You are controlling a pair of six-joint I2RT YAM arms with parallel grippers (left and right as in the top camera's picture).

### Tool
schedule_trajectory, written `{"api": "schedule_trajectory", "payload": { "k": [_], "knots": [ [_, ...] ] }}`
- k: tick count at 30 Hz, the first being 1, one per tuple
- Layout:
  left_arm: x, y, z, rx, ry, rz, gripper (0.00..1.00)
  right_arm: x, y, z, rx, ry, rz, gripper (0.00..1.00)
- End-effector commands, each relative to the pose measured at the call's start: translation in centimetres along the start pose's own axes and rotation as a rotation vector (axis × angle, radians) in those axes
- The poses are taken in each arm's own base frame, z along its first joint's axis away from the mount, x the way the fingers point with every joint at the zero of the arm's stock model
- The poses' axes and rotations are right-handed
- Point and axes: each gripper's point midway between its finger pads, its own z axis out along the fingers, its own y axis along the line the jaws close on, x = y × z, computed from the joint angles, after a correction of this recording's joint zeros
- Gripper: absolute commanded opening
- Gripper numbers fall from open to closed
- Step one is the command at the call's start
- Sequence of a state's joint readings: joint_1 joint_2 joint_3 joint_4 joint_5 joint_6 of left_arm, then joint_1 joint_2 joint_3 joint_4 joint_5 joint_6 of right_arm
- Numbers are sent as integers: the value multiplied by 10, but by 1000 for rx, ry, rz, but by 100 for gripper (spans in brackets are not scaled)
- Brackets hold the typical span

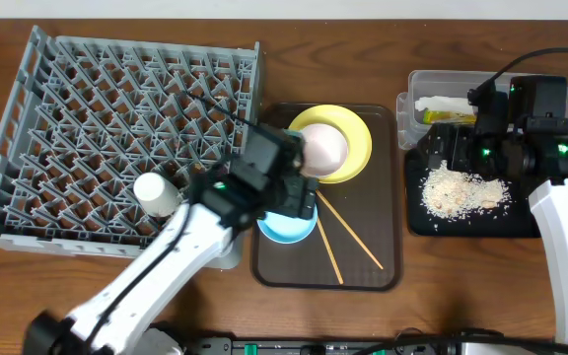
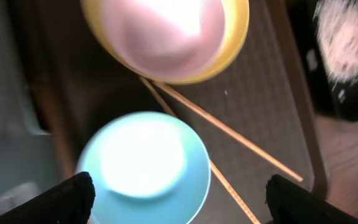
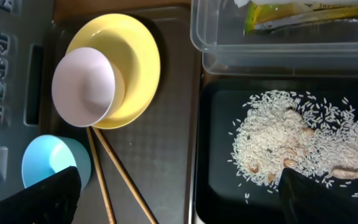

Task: Sort waste into correct bins and load items into the dishwasher
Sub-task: 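Reach the left gripper to the light-blue bowl and grasp it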

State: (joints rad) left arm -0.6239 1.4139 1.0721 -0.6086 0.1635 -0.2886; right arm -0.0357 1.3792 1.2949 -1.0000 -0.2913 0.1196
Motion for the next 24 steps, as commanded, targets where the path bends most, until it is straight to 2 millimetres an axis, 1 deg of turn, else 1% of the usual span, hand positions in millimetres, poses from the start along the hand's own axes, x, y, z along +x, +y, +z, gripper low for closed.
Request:
{"api": "schedule_trajectory", "payload": {
  "k": [1,5,8,11,14,17,22,24],
  "knots": [
    [12,-13,24,7,72,31,90,-3,1,-5,-2,-11,5,99],
    [33,-19,52,-10,166,60,89,-3,0,-5,3,-12,5,99],
    [48,-20,68,-24,226,74,84,-3,0,-5,3,-12,5,99],
    [60,-20,81,-38,273,86,75,-3,0,-5,3,-12,6,99],
    [70,-19,90,-48,309,93,63,-3,0,-5,3,-12,5,99],
    [76,-20,95,-54,330,100,61,-3,0,-5,3,-12,5,99],
    [82,-18,101,-63,355,104,43,-3,0,-5,3,-12,5,99],
    [84,-18,102,-66,360,104,40,-3,0,-5,3,-12,5,99]
  ]
}}
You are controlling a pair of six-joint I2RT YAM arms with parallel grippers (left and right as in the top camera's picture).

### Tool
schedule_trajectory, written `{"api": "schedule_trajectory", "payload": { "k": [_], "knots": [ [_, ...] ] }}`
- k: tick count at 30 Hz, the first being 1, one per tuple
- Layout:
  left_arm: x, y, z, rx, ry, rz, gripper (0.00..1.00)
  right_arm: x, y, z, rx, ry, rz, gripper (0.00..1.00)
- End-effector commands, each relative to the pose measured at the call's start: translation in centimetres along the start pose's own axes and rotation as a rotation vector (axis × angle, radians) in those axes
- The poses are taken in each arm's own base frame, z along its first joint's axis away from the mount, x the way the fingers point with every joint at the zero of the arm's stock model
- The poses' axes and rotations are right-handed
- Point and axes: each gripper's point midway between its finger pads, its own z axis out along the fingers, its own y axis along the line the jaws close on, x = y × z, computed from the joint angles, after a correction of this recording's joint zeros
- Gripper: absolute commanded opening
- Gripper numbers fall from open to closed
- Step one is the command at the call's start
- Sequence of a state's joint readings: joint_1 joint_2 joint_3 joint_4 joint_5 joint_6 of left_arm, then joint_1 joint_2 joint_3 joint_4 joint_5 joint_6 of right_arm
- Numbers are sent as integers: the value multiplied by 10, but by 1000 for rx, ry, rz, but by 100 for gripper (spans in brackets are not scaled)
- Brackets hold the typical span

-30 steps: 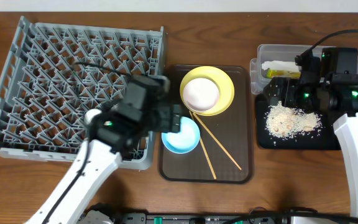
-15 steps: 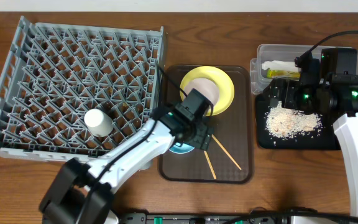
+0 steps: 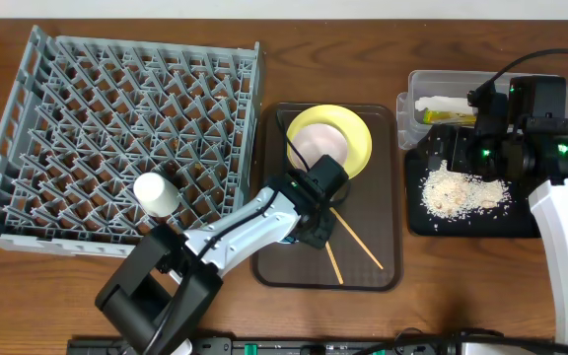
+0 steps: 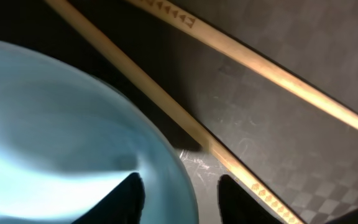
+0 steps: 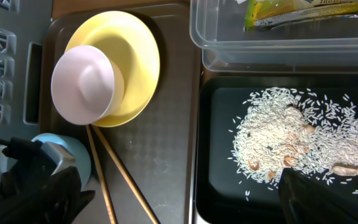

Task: Sort waste into correct bins and load items into the dishwasher
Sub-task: 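Reach the left gripper to the light-blue bowl and grasp it, then carry the light-blue bowl with the left gripper over the dish rack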

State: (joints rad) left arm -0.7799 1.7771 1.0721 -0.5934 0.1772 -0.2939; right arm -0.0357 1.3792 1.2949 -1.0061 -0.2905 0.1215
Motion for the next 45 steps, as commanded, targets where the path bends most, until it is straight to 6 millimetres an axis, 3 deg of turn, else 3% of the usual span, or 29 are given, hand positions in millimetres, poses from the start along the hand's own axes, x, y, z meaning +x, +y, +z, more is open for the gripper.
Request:
{"api": "schedule_trajectory", "payload": {
  "k": [1,10,17,25,37,40,45],
  "knots": [
    [-3,-1,2,-5,-1,2,37,-4,1,-5,2,-17,2,99],
    [-3,-1,1,-4,-2,2,8,-2,0,-5,3,-9,4,99],
    [-11,-6,-13,12,-46,8,8,-2,0,-5,3,-9,4,99],
    [-39,-17,-83,62,-263,26,8,-2,0,-5,3,-8,5,99],
    [-76,46,-209,90,-665,-107,7,-2,-1,-5,7,-9,0,99],
    [-82,65,-228,152,-717,-128,7,-2,-1,-5,7,-9,-5,99],
    [-88,93,-243,316,-747,-165,7,-2,-1,-5,7,-9,-6,99]
  ]
}}
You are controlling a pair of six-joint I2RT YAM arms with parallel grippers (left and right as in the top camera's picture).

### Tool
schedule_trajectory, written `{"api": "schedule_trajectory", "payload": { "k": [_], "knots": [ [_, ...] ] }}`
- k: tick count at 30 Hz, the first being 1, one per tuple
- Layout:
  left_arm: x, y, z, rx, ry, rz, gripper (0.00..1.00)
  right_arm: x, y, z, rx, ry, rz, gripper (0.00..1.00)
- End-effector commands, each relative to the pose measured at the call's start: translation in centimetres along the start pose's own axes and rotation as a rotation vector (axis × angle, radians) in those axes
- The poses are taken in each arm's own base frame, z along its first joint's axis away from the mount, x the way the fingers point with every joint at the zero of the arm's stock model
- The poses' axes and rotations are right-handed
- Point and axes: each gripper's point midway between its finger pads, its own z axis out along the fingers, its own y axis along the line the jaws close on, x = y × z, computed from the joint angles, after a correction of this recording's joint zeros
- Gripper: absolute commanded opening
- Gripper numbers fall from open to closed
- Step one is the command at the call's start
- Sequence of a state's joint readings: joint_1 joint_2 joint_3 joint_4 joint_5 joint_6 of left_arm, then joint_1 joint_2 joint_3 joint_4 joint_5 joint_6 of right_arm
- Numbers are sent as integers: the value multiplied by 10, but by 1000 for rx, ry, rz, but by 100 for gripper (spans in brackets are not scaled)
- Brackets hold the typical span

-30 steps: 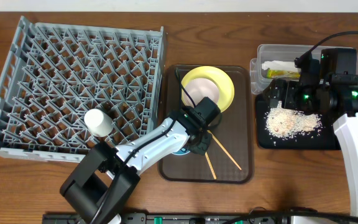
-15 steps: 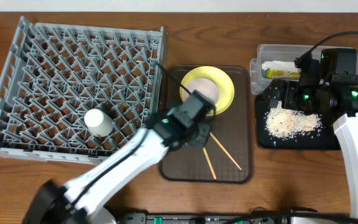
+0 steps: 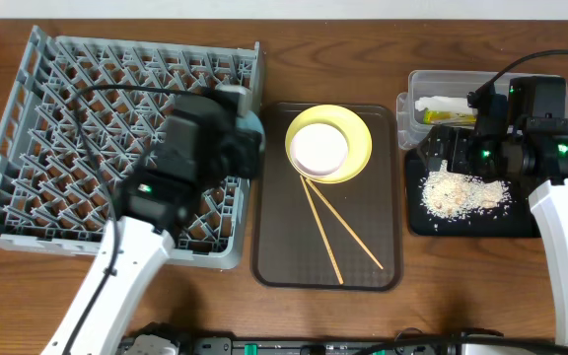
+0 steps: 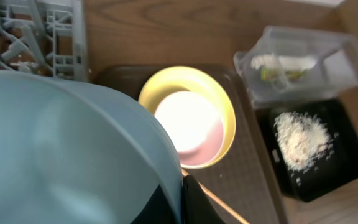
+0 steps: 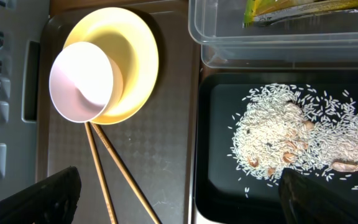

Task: Sort waste into correct bins and load items into the dishwasher
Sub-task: 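Carry the light-blue bowl with the left gripper over the dish rack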

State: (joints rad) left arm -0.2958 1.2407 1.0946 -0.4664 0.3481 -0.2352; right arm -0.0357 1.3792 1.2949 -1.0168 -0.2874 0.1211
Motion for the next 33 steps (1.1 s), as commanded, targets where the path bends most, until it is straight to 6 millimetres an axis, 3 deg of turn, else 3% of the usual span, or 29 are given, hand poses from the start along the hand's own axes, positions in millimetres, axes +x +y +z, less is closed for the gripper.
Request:
{"api": "schedule_trajectory", "payload": {
  "k": [1,7,14,24,33],
  "knots": [
    [-16,-5,-10,194,-3,-25,8,-5,0,-5,3,-19,-8,99],
    [-32,18,-19,401,-11,-128,7,-5,0,-5,3,-18,-8,99],
    [-26,52,-9,544,48,-286,7,-5,0,-5,3,-18,-8,99],
    [-11,118,10,532,75,-504,8,-3,0,-5,4,-10,-6,99],
    [-11,144,0,495,40,-566,8,-2,0,-5,4,-9,-5,99]
  ]
}}
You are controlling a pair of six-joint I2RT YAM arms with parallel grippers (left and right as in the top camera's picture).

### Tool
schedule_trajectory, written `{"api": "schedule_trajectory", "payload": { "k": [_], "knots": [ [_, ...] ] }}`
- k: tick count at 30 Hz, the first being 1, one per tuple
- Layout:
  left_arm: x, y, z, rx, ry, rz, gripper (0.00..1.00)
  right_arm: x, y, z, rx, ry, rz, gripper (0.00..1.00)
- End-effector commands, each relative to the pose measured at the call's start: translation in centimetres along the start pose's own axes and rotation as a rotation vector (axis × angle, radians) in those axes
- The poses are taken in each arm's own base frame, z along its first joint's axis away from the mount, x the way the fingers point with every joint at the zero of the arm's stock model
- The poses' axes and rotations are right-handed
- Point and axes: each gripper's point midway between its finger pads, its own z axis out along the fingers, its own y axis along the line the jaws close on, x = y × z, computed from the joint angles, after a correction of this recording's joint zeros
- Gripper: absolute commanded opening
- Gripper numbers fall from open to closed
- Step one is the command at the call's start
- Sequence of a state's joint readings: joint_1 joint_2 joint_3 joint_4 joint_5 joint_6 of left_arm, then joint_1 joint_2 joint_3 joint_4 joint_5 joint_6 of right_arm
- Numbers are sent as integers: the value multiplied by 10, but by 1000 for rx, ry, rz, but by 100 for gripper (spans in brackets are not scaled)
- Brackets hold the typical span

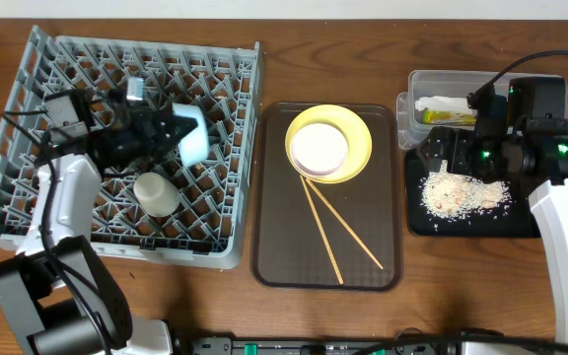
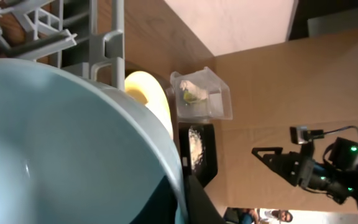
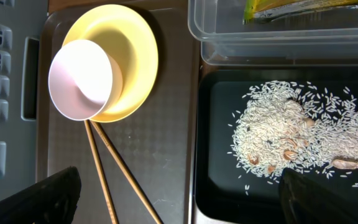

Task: Sort waste into correct bins and load items into the dishwasher
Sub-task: 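Carry the light-blue bowl with the left gripper over the dish rack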

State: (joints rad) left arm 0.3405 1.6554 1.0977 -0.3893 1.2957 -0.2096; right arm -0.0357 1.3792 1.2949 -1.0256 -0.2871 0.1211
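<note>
My left gripper [image 1: 171, 136] is shut on the rim of a light blue bowl [image 1: 193, 135], held on edge over the grey dish rack [image 1: 28, 89]; the bowl [image 2: 61, 149] fills the left wrist view. A white cup [image 1: 153, 190] stands in the rack just below it. On the brown tray [image 1: 363, 271] sit a yellow plate [image 1: 355, 133] with a pink bowl [image 1: 320, 147] in it and two chopsticks [image 1: 338, 232]. My right gripper [image 3: 173, 199] hangs open high above the black bin of rice [image 3: 291, 130].
A clear plastic bin [image 1: 442, 94] with wrappers stands at the back right behind the black bin [image 1: 466, 222]. The rack fills the left half of the table, its right wall next to the tray.
My left gripper has carried the blue bowl from the rack's right edge to further left inside the rack, now tipped on its edge beside the white cup. The right arm has not moved.
My left gripper was open above the blue bowl on the tray. Then it was down at the bowl's rim by the chopsticks. Then it held the bowl lifted near the rack's right side, and now over the rack's middle.
</note>
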Motion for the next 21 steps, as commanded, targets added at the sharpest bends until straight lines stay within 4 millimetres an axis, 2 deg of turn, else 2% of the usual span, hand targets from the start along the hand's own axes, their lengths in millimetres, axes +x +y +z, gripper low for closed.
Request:
{"api": "schedule_trajectory", "payload": {
  "k": [1,10,15,21],
  "knots": [
    [-5,4,-3,-2,-7,-15,8,-4,0,-5,3,-17,-8,99],
    [3,-34,-7,220,48,12,7,-4,0,-5,3,-16,-7,99],
    [3,-36,-8,229,51,12,7,-4,0,-5,2,-16,-7,99],
    [7,-35,1,215,70,13,7,-4,0,-5,2,-16,-7,99]
  ]
}}
